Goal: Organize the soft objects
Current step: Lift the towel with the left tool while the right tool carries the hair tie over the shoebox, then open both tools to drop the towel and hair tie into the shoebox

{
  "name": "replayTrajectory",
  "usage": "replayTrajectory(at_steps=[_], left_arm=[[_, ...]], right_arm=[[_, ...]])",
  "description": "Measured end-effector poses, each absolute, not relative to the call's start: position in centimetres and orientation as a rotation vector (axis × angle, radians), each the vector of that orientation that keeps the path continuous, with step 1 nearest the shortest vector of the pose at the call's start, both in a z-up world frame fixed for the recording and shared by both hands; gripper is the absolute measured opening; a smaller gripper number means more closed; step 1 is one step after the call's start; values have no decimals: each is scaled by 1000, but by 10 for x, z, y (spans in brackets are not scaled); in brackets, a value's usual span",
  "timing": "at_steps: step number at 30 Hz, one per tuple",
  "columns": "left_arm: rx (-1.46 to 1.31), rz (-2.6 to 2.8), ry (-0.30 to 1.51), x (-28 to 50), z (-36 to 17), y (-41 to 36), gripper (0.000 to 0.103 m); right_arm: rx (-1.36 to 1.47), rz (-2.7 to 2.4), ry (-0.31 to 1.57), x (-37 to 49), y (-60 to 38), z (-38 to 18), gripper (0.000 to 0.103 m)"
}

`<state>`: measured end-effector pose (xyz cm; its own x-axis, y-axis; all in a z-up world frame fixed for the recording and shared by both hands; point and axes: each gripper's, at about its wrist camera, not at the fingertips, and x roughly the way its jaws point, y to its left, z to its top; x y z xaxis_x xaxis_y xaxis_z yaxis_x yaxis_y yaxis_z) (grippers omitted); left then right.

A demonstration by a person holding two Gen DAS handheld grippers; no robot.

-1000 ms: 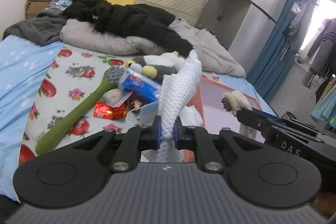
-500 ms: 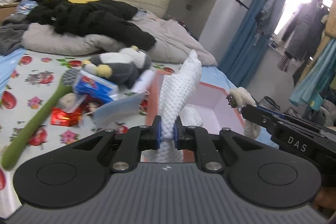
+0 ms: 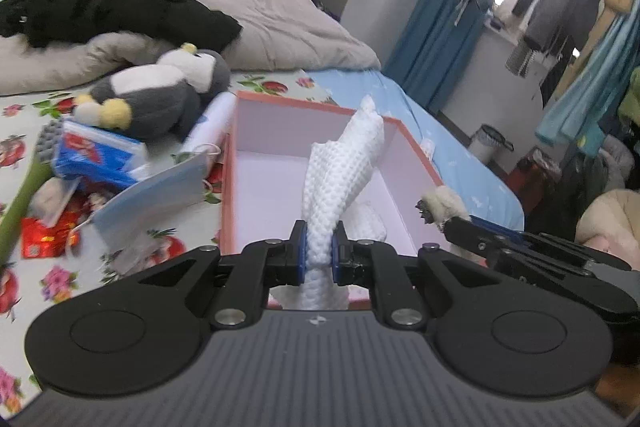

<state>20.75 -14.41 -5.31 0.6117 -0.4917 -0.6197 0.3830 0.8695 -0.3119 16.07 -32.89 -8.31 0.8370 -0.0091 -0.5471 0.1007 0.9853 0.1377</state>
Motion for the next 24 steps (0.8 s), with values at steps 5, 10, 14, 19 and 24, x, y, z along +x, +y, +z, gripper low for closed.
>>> replayTrajectory(at_steps=[5,10,14,19,24], left_arm=[[-121,-524,803,252,-72,-171,14],[-112,-528,845,289,-90,-192,14],[-84,-523,888,312,-109,-205,14],[-71,-514,933,326,-129,-212,16],[-90,-503,944,329,-138,-211,44]], right_arm=[[188,-83,622,188,-347,-103,17],[184,-91,679,217,-359,-125,17],[189,-83,722,237,-365,-143,18],[214,-84,758,250,-372,-159,20],[229,-85,777,252,-376,-161,31]])
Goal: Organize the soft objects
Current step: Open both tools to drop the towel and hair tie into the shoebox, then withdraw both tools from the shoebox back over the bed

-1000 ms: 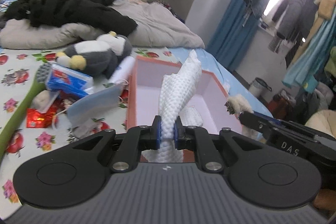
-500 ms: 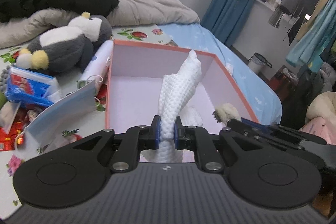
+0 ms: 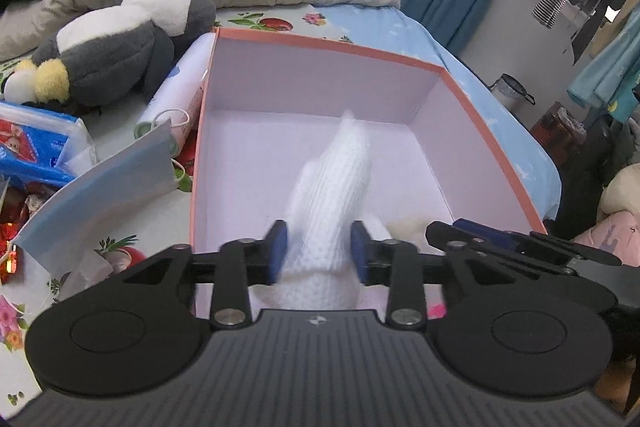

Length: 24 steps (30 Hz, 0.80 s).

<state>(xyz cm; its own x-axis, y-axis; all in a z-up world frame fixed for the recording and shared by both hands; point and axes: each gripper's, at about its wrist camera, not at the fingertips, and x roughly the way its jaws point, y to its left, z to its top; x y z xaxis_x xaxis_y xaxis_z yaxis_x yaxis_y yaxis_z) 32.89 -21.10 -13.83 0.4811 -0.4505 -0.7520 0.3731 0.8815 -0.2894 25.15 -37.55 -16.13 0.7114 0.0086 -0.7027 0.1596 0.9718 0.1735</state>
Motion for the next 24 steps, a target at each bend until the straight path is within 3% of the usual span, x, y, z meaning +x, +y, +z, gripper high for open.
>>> replayTrajectory(at_steps=[24], left_arm=[[-75,-516,683,219,-21,-160,45]], right_arm=[[201,-2,552,170,-340,-56,32]])
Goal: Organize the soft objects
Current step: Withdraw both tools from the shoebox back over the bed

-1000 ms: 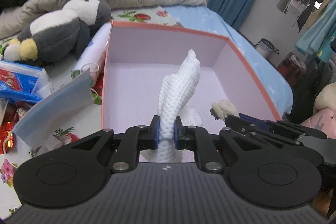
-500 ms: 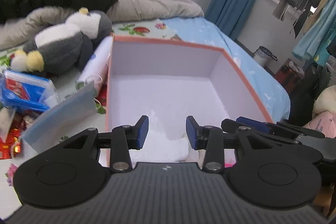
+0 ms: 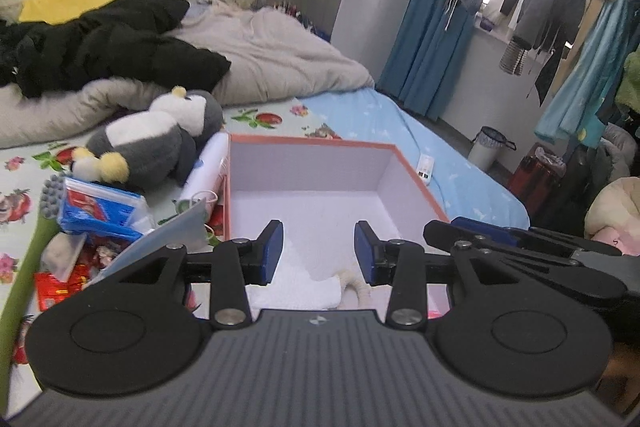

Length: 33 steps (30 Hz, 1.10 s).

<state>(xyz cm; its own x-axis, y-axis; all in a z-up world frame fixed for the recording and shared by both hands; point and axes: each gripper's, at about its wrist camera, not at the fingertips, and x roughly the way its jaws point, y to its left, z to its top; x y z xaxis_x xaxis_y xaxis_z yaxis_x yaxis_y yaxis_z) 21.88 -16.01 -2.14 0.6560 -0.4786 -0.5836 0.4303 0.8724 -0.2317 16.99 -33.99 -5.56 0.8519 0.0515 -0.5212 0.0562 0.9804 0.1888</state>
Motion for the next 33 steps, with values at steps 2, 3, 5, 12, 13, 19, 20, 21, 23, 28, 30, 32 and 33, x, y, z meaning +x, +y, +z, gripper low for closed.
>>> replayTrajectory(at_steps=[2,3,5,12,13,19,20,21,23,28,30,32,33], left_arm=[[-74,-510,665,204,-14,-153,45],[-73,-508,659,197,-12,-149,45],[-75,-499,649,184,-7,-140,45],[-96,-460,631,144,2,-108,45],[-95,-452,627,139,2,-104,45],[-119,-401,619,108,5,-80,45],[-125,-393,620,104,5,-76,45],[-130,-386,621,100,5,-72,45],[-132,-374,621,92,5,-66,45],[-137,-343,626,79,6,-53,45],[-131,-332,612,74,8,-49,45],[-130,-322,606,71,8,-46,45],[-134,-316,604,70,7,-43,45]], right_arm=[[201,1,541,162,-336,-50,32],[205,5,536,157,-334,-47,32],[211,15,531,148,-330,-44,32],[208,52,507,124,-312,-35,32],[205,61,505,122,-309,-33,32],[202,108,506,106,-291,-32,32],[197,117,509,104,-287,-32,32],[190,126,514,102,-283,-33,32],[178,147,527,98,-275,-34,32],[164,184,556,89,-257,-38,32],[167,198,567,86,-250,-40,32],[162,205,578,84,-244,-42,32],[157,212,583,84,-240,-43,32]])
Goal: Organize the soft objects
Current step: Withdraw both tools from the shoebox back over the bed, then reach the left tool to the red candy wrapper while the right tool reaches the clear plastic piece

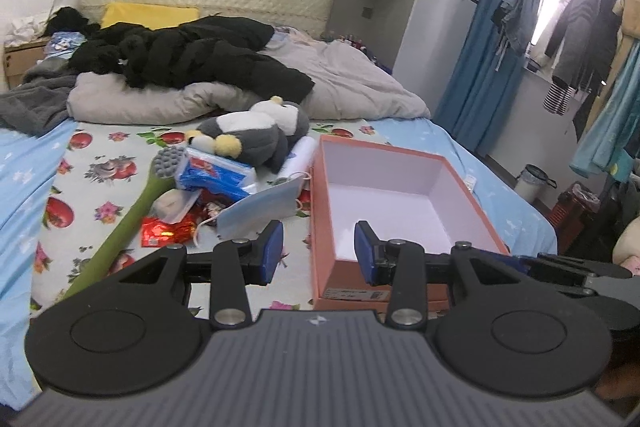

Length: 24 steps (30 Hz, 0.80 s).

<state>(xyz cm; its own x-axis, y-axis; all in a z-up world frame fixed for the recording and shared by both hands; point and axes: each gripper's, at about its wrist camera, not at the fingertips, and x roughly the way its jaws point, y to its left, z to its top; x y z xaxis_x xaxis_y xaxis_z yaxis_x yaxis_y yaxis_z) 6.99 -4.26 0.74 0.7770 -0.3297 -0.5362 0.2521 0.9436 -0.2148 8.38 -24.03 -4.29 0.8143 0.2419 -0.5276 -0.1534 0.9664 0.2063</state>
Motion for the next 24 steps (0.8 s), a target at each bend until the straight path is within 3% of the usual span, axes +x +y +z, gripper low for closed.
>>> replayTrajectory(at_steps=[24], left_arm=[[-235,-106,677,68,-47,44,45]], right_arm=[[101,379,701,115,-154,-76,32]])
